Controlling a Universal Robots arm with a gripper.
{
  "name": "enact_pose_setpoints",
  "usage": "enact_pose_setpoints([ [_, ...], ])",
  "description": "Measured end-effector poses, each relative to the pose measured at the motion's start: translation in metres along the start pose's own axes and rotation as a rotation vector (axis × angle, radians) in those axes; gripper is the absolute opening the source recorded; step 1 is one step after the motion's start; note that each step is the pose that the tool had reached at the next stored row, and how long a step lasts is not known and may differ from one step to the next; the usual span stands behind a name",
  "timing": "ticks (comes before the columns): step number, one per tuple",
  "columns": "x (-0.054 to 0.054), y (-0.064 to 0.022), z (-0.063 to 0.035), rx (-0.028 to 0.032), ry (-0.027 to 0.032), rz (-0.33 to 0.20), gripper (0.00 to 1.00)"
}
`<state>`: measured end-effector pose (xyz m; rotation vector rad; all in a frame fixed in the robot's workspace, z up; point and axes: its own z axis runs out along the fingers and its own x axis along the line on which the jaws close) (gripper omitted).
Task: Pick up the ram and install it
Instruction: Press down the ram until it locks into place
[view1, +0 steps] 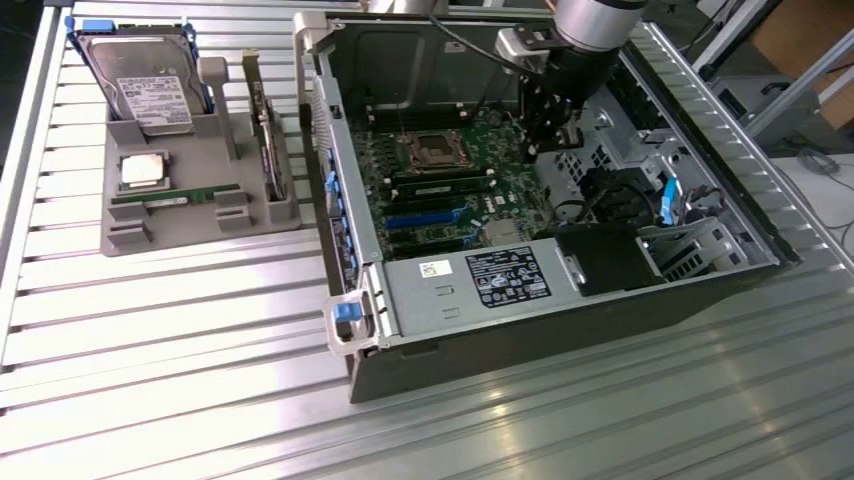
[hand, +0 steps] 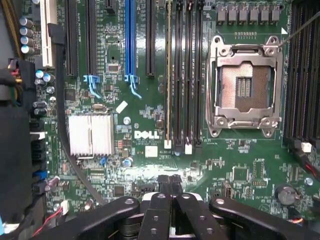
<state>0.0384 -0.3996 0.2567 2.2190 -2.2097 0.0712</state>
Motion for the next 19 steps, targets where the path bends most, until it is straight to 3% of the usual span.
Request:
enact_pose_setpoints([
  [6, 0.001, -0.0081, -0.0185, 0.0000, 0.0001, 0.000, 0.11],
  [9, 0.001, -0.0128, -0.0194, -0.0013, 0.0002, 0.002, 0.11],
  [10, 0.001, -0.0128, -0.0193, -0.0111, 0.0001, 0.001, 0.11],
  [11, 0.001, -0.0128, -0.0190, -0.0350, 0.0000, 0.000, 0.11],
  [12, 0.001, -0.0128, -0.0188, -0.0537, 0.0001, 0.000, 0.11],
  [15, 0.001, -0.0129, -0.0203, -0.0543, 0.0010, 0.000, 0.11],
  [19, 0.001, -0.0180, -0.0301, -0.0543, 0.0007, 0.000, 0.11],
])
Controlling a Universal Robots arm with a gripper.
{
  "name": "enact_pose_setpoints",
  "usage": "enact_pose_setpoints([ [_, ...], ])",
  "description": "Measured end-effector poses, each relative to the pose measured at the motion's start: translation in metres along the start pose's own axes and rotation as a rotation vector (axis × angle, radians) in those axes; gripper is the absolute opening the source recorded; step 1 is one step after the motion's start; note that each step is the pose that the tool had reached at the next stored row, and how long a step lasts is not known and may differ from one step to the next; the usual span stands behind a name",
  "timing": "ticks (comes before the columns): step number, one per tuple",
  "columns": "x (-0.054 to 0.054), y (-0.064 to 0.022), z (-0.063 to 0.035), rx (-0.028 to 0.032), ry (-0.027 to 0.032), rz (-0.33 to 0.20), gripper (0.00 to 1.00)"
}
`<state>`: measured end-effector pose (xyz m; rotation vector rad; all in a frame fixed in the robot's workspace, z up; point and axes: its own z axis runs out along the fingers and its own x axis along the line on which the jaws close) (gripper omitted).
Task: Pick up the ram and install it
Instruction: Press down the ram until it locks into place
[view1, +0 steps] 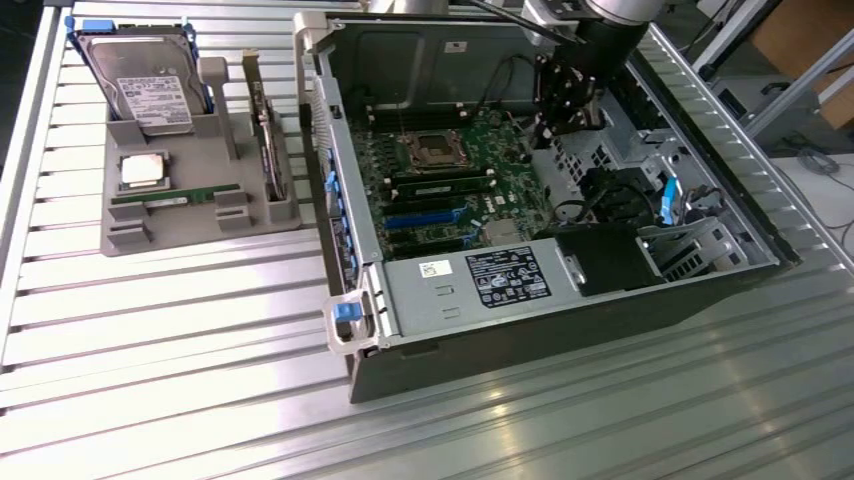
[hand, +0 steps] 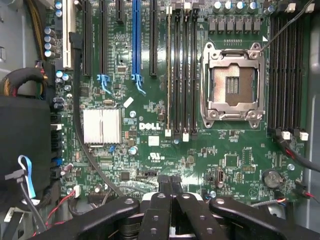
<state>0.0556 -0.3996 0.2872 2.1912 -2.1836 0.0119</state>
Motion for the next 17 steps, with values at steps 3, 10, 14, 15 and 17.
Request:
enact_pose_setpoints([
  [3, 0.0005, -0.0001, -0.0114, 0.0000, -0.0024, 0.000, 0.11],
  [10, 0.0005, -0.0001, -0.0130, 0.0000, -0.0034, 0.000, 0.11],
  [14, 0.0005, -0.0001, -0.0130, -0.0001, -0.0035, 0.003, 0.11],
  [15, 0.0005, -0.0001, -0.0130, -0.0006, -0.0036, 0.016, 0.11],
  [17, 0.0005, -0.0001, -0.0130, -0.0017, -0.0034, 0.045, 0.11],
])
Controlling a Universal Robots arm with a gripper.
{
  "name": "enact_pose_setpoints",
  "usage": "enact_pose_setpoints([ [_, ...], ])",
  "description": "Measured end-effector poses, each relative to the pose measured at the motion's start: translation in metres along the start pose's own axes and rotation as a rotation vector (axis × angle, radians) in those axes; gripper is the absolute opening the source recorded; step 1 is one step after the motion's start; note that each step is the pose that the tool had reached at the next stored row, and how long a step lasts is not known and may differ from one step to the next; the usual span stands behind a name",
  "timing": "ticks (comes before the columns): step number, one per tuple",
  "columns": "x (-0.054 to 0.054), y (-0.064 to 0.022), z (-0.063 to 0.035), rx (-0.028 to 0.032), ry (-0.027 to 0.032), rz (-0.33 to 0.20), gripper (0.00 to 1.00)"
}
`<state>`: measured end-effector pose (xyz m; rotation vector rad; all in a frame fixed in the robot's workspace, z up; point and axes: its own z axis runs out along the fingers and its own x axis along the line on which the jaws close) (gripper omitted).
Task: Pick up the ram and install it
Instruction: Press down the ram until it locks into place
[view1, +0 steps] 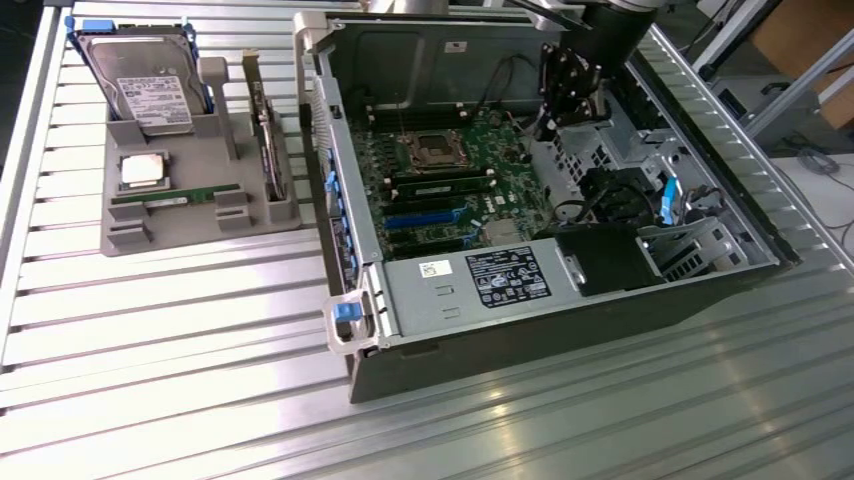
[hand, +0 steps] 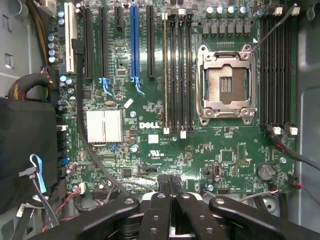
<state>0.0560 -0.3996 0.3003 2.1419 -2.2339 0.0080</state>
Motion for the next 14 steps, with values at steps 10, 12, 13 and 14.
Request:
enact_pose_setpoints([
  [10, 0.0000, -0.0002, 0.0001, -0.0064, -0.0035, 0.174, 0.11],
  [12, 0.0000, -0.0002, 0.0001, -0.0080, -0.0045, 0.217, 0.11],
  [13, 0.0000, -0.0002, 0.0001, -0.0084, -0.0048, 0.226, 0.11],
  [14, 0.0000, -0.0002, 0.0001, -0.0088, -0.0051, 0.239, 0.11],
])
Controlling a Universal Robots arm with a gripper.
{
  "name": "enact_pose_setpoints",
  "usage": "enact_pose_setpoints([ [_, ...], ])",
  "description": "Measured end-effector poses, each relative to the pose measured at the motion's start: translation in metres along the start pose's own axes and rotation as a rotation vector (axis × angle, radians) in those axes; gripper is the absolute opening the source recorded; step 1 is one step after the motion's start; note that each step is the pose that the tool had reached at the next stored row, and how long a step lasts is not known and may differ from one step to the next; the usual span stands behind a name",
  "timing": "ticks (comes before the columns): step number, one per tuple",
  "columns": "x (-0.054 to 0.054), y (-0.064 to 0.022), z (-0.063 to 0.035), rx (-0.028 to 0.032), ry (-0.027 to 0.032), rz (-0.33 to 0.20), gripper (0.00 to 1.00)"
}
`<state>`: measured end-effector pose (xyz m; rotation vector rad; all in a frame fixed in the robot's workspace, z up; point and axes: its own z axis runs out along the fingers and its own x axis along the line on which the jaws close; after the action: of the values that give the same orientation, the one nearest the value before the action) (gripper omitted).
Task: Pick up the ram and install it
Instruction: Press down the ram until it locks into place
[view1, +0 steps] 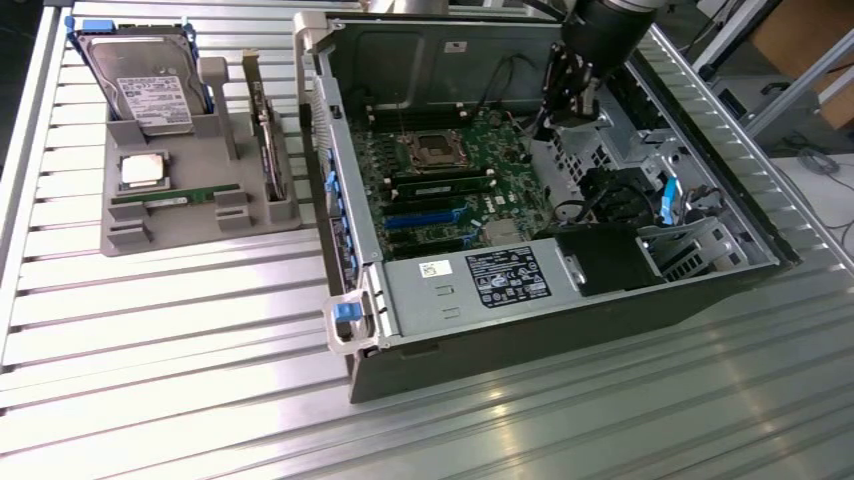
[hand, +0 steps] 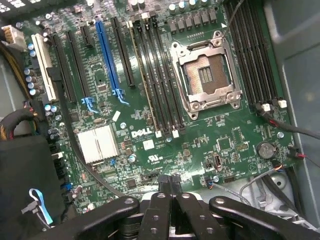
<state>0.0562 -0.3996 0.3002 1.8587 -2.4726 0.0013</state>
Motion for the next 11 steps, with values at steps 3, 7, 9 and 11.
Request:
enact_pose_setpoints([
  [3, 0.0000, 0.0000, 0.0000, -0.0021, -0.0015, 0.054, 0.11],
  [7, 0.0000, 0.0000, 0.0000, -0.0047, -0.0033, 0.121, 0.11],
  [9, 0.0000, 0.0000, 0.0000, -0.0063, -0.0044, 0.163, 0.11],
  [11, 0.0000, 0.0000, 0.0000, -0.0071, -0.0050, 0.183, 0.11],
])
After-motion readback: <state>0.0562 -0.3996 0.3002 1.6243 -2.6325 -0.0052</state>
